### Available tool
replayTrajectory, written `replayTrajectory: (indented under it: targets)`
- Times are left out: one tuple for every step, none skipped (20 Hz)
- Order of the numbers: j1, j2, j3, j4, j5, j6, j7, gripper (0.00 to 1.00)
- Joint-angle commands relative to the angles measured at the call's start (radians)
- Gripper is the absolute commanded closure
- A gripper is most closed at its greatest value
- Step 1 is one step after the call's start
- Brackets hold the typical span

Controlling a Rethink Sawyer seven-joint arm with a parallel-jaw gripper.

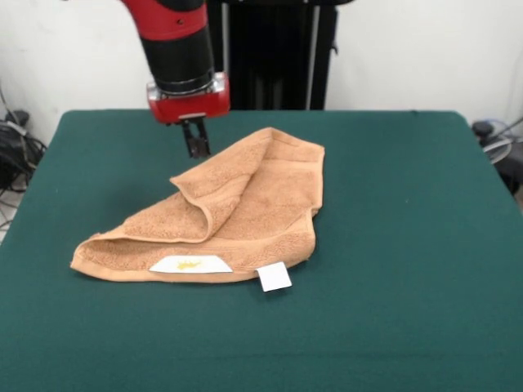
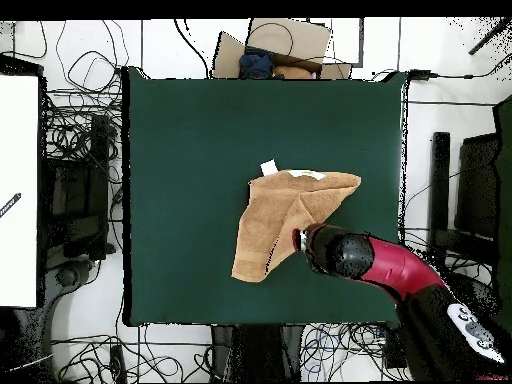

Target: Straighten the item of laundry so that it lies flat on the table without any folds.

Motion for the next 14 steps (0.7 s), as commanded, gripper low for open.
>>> replayTrajectory:
  targets:
    - [-0.042,0.068,0.04,-0.108,-0.045,0.052,-0.02,1.0]
    - [-0.047,0.073,0.044,-0.118,-0.046,0.06,-0.027,1.0]
    - [-0.051,0.076,0.047,-0.122,-0.046,0.066,-0.032,1.0]
    - [-0.054,0.079,0.05,-0.128,-0.047,0.072,-0.037,1.0]
    - [-0.059,0.077,0.053,-0.126,-0.048,0.075,-0.039,1.0]
    - [-0.062,0.08,0.056,-0.131,-0.049,0.079,-0.042,1.0]
    - [-0.065,0.079,0.058,-0.127,-0.05,0.078,-0.043,1.0]
    - [-0.066,0.083,0.059,-0.131,-0.051,0.079,-0.044,1.0]
    - [-0.07,0.081,0.061,-0.126,-0.053,0.077,-0.044,1.0]
    - [-0.071,0.085,0.062,-0.128,-0.055,0.077,-0.046,1.0]
    - [-0.071,0.087,0.062,-0.129,-0.056,0.076,-0.045,1.0]
    - [-0.072,0.09,0.063,-0.131,-0.058,0.076,-0.046,1.0]
    - [-0.073,0.091,0.064,-0.133,-0.058,0.076,-0.048,1.0]
    - [-0.074,0.095,0.065,-0.135,-0.06,0.075,-0.049,1.0]
